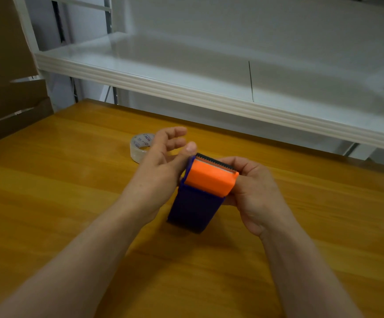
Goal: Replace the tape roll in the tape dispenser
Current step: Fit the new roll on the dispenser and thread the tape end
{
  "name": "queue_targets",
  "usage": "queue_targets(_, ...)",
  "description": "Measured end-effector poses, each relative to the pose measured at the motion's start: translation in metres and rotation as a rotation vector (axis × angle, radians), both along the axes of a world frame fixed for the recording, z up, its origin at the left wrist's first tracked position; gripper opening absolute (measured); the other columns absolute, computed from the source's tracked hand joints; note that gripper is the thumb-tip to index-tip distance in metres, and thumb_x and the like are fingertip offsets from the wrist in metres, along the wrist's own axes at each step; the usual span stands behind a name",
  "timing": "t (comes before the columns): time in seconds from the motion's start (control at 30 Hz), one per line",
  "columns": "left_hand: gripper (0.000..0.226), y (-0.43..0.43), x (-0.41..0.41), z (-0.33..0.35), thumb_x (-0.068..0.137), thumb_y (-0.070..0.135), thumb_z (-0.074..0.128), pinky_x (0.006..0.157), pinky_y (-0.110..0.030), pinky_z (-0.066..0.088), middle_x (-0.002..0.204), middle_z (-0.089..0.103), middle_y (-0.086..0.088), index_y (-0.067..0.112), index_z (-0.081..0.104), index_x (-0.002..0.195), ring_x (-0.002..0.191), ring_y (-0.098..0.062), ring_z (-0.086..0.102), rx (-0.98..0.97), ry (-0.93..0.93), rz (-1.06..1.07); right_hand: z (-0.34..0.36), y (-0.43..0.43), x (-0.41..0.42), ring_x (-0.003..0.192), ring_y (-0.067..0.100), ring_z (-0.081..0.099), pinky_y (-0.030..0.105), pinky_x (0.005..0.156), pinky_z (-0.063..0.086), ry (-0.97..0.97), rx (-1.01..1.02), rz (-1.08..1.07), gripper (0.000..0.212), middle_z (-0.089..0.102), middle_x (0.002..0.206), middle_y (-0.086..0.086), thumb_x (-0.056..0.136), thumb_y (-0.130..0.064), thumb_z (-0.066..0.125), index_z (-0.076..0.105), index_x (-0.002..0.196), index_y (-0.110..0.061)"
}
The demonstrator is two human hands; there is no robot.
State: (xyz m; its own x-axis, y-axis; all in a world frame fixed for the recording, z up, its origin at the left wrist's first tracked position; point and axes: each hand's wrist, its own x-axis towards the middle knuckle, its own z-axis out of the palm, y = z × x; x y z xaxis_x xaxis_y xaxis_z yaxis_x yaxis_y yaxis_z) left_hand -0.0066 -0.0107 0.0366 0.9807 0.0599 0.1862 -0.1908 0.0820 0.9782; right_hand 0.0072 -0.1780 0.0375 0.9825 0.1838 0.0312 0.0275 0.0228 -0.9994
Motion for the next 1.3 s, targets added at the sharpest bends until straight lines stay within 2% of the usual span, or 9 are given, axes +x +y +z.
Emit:
queue_targets(0.2, 0.056, 0.005, -0.004, -0.001, 0.075, 0.074, 0.047, 0.083, -0.028, 0.051, 0.092, 0.068, 0.019, 0.025, 0.053, 0.102, 0.094, 0.002, 0.065, 0.076, -0.001, -0.180, -0.001, -0.002, 0.003, 0.061, 0.015, 0.072, 0.029, 0.052, 0.058, 0.013, 0.035, -0.097, 0.010, 0.078, 0.076, 0.004, 0.095, -0.006, 0.065, 0.072, 0.093, -0.011)
queue_targets(0.27, 0.069, 0.002, -0.001, 0.002, 0.061, 0.082, 0.050, 0.078, -0.028, 0.056, 0.084, 0.068, 0.016, 0.025, 0.053, 0.099, 0.087, -0.002, 0.067, 0.183, 0.015, -0.238, 0.000, -0.004, 0.005, 0.061, 0.015, 0.072, 0.028, 0.051, 0.058, 0.023, 0.067, -0.134, 0.009, 0.078, 0.076, 0.004, 0.095, -0.006, 0.066, 0.073, 0.093, -0.011)
queue_targets(0.33, 0.078, 0.009, 0.003, -0.009, 0.042, 0.087, 0.063, 0.069, -0.028, 0.057, 0.075, 0.071, 0.012, 0.031, 0.058, 0.096, 0.080, -0.009, 0.070, 0.138, 0.012, -0.261, 0.001, -0.006, 0.005, 0.062, 0.016, 0.073, 0.028, 0.052, 0.058, 0.027, 0.103, -0.163, 0.008, 0.078, 0.079, 0.006, 0.095, -0.007, 0.066, 0.073, 0.095, -0.010)
queue_targets(0.4, 0.072, 0.006, 0.001, -0.009, 0.051, 0.073, 0.067, 0.067, -0.024, 0.058, 0.082, 0.075, 0.016, 0.037, 0.052, 0.110, 0.080, -0.005, 0.073, 0.167, 0.019, -0.333, 0.001, -0.008, 0.006, 0.065, 0.017, 0.074, 0.028, 0.054, 0.058, 0.028, 0.122, -0.182, 0.007, 0.078, 0.083, 0.007, 0.096, -0.008, 0.066, 0.073, 0.096, -0.010)
queue_targets(0.53, 0.072, -0.001, -0.006, -0.012, 0.068, 0.042, 0.077, 0.089, -0.033, 0.060, 0.109, 0.072, 0.010, 0.035, 0.039, 0.128, 0.104, -0.012, 0.072, 0.234, 0.032, -0.374, 0.000, -0.011, 0.006, 0.069, 0.019, 0.076, 0.027, 0.055, 0.058, 0.021, 0.117, -0.192, 0.008, 0.080, 0.087, 0.008, 0.096, -0.009, 0.065, 0.073, 0.097, -0.011)
queue_targets(0.67, 0.061, -0.010, -0.006, -0.012, 0.072, 0.038, 0.075, 0.088, -0.028, 0.059, 0.110, 0.072, 0.008, 0.034, 0.044, 0.124, 0.103, -0.010, 0.071, 0.208, 0.020, -0.334, -0.001, -0.013, 0.007, 0.066, 0.013, 0.073, 0.024, 0.056, 0.056, -0.011, 0.030, -0.210, 0.011, 0.078, 0.081, 0.002, 0.096, -0.010, 0.066, 0.073, 0.090, -0.016)
queue_targets(0.87, 0.051, -0.018, -0.011, -0.015, 0.069, 0.034, 0.076, 0.085, -0.024, 0.058, 0.108, 0.074, 0.013, 0.034, 0.060, 0.117, 0.101, -0.005, 0.071, 0.204, 0.019, -0.329, 0.000, -0.019, 0.013, 0.085, 0.015, 0.070, 0.027, 0.069, 0.051, -0.126, -0.115, -0.283, 0.014, 0.077, 0.086, -0.001, 0.092, -0.010, 0.070, 0.075, 0.083, -0.020)
queue_targets(1.07, 0.036, -0.020, -0.012, -0.016, 0.068, 0.036, 0.076, 0.085, -0.030, 0.056, 0.101, 0.078, 0.008, 0.031, 0.073, 0.103, 0.097, -0.009, 0.072, 0.205, 0.055, -0.331, 0.001, -0.021, 0.012, 0.094, 0.020, 0.072, 0.043, 0.083, 0.061, -0.242, -0.202, -0.277, 0.010, 0.078, 0.095, 0.001, 0.093, -0.013, 0.069, 0.073, 0.086, -0.019)
queue_targets(1.3, 0.033, -0.021, -0.016, -0.014, 0.065, 0.031, 0.080, 0.081, -0.036, 0.057, 0.095, 0.079, 0.000, 0.023, 0.077, 0.097, 0.089, -0.016, 0.075, 0.180, 0.084, -0.318, 0.000, -0.022, 0.013, 0.092, 0.022, 0.072, 0.039, 0.079, 0.058, -0.280, -0.217, -0.267, 0.013, 0.077, 0.092, 0.002, 0.094, -0.014, 0.069, 0.071, 0.083, -0.022)
